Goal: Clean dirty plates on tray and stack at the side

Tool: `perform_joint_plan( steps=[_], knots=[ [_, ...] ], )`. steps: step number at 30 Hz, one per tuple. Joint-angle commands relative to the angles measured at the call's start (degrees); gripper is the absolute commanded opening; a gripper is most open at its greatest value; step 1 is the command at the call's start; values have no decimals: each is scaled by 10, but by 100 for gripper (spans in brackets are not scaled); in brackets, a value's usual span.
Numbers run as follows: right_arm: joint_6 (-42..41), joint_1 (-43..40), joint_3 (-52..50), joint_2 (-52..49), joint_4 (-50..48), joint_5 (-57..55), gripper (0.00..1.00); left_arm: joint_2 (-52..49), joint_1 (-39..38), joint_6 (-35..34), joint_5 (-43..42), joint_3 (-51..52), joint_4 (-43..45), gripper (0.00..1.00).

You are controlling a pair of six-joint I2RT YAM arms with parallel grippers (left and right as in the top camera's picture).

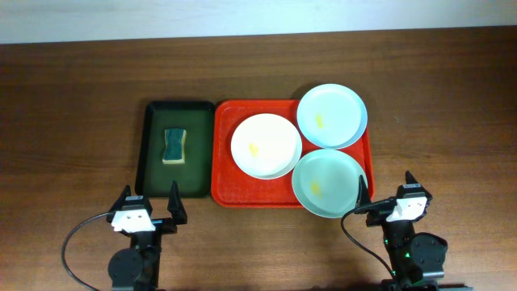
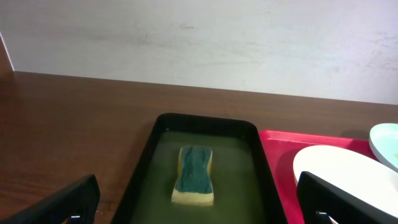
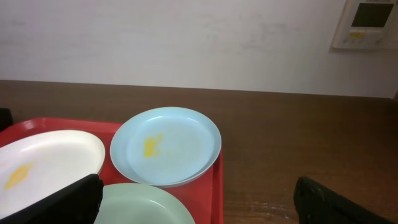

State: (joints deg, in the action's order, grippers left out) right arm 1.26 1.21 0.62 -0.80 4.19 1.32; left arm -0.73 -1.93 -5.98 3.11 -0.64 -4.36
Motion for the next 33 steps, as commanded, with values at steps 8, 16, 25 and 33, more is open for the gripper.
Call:
perform_joint_plan(
  steps=[8,16,25,33],
  knots=[
    [-7,3,-3,1,2,-3,99,3,-3,9,-8,1,-3,99],
    [-7,3,-3,1,2,-3,99,3,-3,9,-8,1,-3,99],
    [-7,3,-3,1,2,-3,99,3,-3,9,-8,1,-3,99],
    [-70,3,-3,1,2,12,99,3,-3,9,-123,1,4,99]
  ],
)
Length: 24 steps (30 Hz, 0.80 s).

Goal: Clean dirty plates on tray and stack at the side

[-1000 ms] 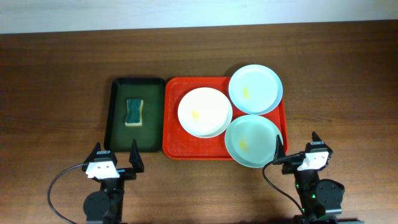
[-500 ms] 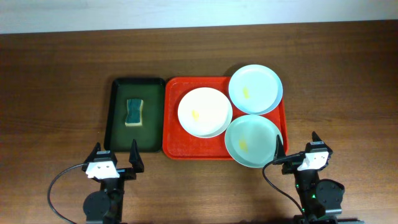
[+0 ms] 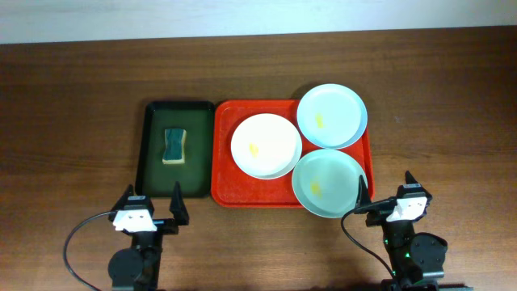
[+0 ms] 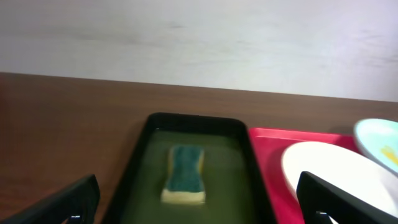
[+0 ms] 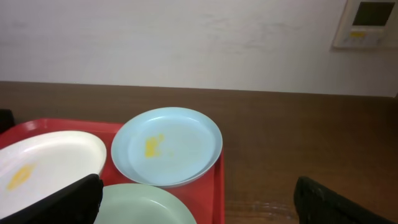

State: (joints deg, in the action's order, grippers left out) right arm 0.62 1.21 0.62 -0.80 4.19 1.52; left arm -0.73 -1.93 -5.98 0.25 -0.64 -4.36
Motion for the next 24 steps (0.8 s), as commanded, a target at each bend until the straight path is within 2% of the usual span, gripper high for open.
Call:
perform_joint_plan(
  steps=[1,11,13,15,16,20,22,24],
  knots=[
    [-104,3,-3,1,2,10,99,3,-3,9,-116,1,6,99],
    [-114,3,-3,1,1,9,99,-12,-3,9,-119,1,25,99],
    [-114,3,-3,1,0,10,98,-12,-3,9,-172,0,48,99],
    [-117,3,-3,1,1,15,99,-12,-3,9,-261,-14,112,99],
    [-117,3,-3,1,-1,15,98,-12,-3,9,-273,-22,126,99],
    [-117,3,-3,1,-57,53,99,-12,-3,9,-272,-114,138,99],
    [-117,3,9,1,-105,97,98,-12,-3,9,-239,-170,138,100],
    [-117,3,37,1,-105,120,99,-12,-3,9,-217,-209,138,100]
  ],
)
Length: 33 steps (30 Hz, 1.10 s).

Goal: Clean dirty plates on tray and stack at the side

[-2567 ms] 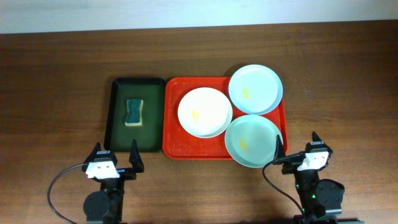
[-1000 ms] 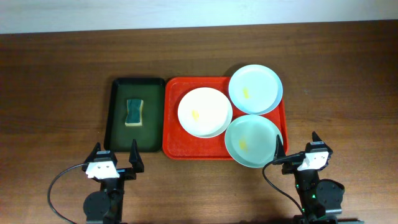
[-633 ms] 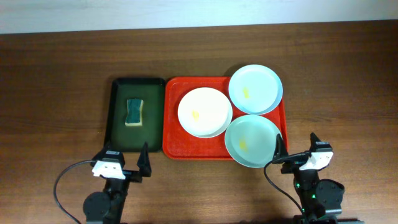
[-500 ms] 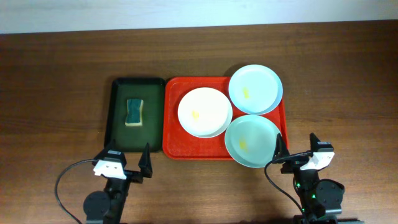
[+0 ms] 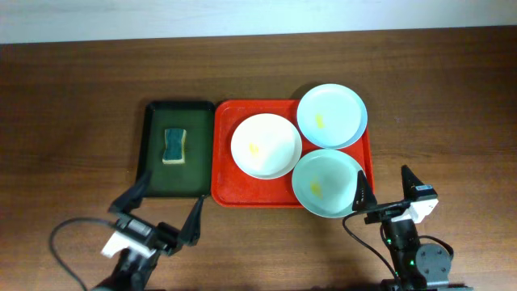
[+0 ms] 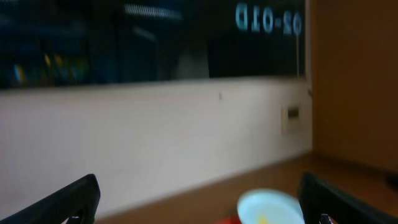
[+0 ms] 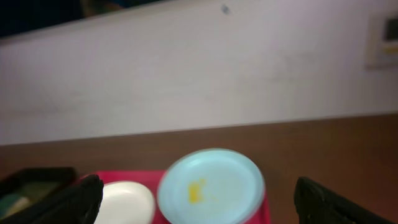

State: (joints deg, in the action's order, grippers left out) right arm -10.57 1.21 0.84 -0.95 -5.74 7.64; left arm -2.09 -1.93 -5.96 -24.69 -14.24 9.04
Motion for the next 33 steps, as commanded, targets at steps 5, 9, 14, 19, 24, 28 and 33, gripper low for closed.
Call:
perform_joint_plan(
  steps=[5,9,14,19,24,28,33],
  knots=[
    [-5,3,211,-2,95,59,99,1,-3,20,91,-202,-47,99],
    [-4,3,417,-78,292,61,99,-17,-3,58,162,-285,-159,99],
    [-5,3,663,-260,499,61,99,-153,-3,114,170,-478,-376,99],
    [-5,3,840,-428,746,61,99,-364,-3,146,170,-690,-616,99],
    [-5,3,848,-507,802,83,99,-547,-3,142,134,-824,-783,99],
    [-5,3,848,-548,804,90,98,-674,-3,142,87,-844,-870,99],
    [-5,3,842,-595,838,98,96,-793,-3,142,30,-844,-905,100]
  ],
)
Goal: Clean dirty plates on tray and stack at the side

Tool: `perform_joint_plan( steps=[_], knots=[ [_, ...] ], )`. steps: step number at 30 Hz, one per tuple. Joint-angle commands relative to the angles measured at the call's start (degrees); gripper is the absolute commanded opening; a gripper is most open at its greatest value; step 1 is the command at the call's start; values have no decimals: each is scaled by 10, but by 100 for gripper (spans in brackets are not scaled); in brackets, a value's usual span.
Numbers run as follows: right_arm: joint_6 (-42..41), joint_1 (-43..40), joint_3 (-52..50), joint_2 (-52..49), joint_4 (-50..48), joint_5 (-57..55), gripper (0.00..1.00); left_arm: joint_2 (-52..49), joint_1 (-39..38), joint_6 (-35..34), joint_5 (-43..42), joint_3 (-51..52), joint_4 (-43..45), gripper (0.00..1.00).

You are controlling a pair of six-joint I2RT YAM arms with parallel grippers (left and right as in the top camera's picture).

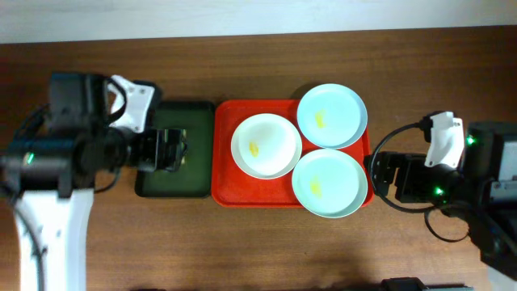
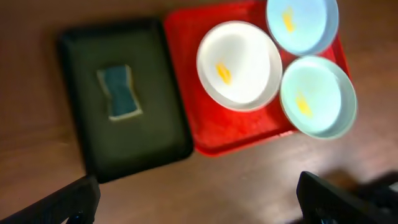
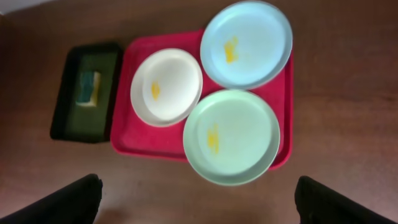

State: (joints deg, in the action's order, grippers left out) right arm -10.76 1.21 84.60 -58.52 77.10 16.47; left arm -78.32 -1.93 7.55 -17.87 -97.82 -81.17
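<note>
Three dirty plates with yellow smears lie on the red tray point(image 1: 224, 182): a white plate point(image 1: 266, 145), a light blue plate point(image 1: 332, 116) and a pale green plate point(image 1: 329, 183). A green-topped yellow sponge point(image 2: 116, 92) lies in the dark tray point(image 1: 174, 190); the overhead view hides it under my left arm. My left gripper point(image 1: 166, 151) hangs open and empty high above the dark tray. Right of the red tray, beside the green plate, my right gripper point(image 1: 386, 178) is open and empty too, also raised. Both wrist cameras look straight down on all three plates.
Brown wooden table point(image 1: 258, 65) all round the two trays, with a pale wall along its far edge. The left arm's white link point(image 1: 48, 234) reaches down the left side, and the right arm's base point(image 1: 493, 194) sits at the right edge.
Both arms rose from low at the table's front edge to high above it. The left gripper is now over the dark tray, the right beside the red tray. Plates and sponge have not moved.
Both grippers first rested open at the front edge, looking level at the trays. The left view then shifted slightly sideways. After that both wrists tilted up toward the wall. Now both are raised and look down on the trays, still open and empty.
</note>
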Motion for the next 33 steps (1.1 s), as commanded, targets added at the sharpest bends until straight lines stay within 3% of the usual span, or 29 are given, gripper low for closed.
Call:
perform_joint_plan(
  steps=[1,2,3,4,5,6,7,15,17,24,30,33],
  knots=[
    [-3,3,4,-31,17,9,96,-46,-3,7,-38,-8,0,99],
    [-3,3,4,-43,23,9,95,-57,-3,7,-38,-8,2,100],
    [-3,3,4,-57,28,9,93,-65,-3,7,-38,-8,3,89],
    [-3,3,4,-79,31,9,91,-79,-3,7,-38,-8,4,64],
    [-3,3,4,-94,33,9,91,-87,-3,7,-38,-8,7,49],
    [-3,3,4,-114,38,11,90,-92,-3,7,-38,-8,12,20],
    [-3,3,4,-129,40,16,89,-96,-3,7,-38,-8,17,0],
    [-3,3,4,-253,39,24,90,-110,-3,5,-22,-7,107,0],
    [-3,3,4,-280,39,24,90,-126,-3,-30,15,-7,131,0],
    [-8,3,4,-301,3,29,94,-213,10,-37,27,-7,174,0],
    [-31,3,4,-301,-38,28,79,-287,10,-36,27,-7,178,0],
    [-33,3,4,-301,-68,28,79,-299,10,-36,49,-7,184,0]
  ],
)
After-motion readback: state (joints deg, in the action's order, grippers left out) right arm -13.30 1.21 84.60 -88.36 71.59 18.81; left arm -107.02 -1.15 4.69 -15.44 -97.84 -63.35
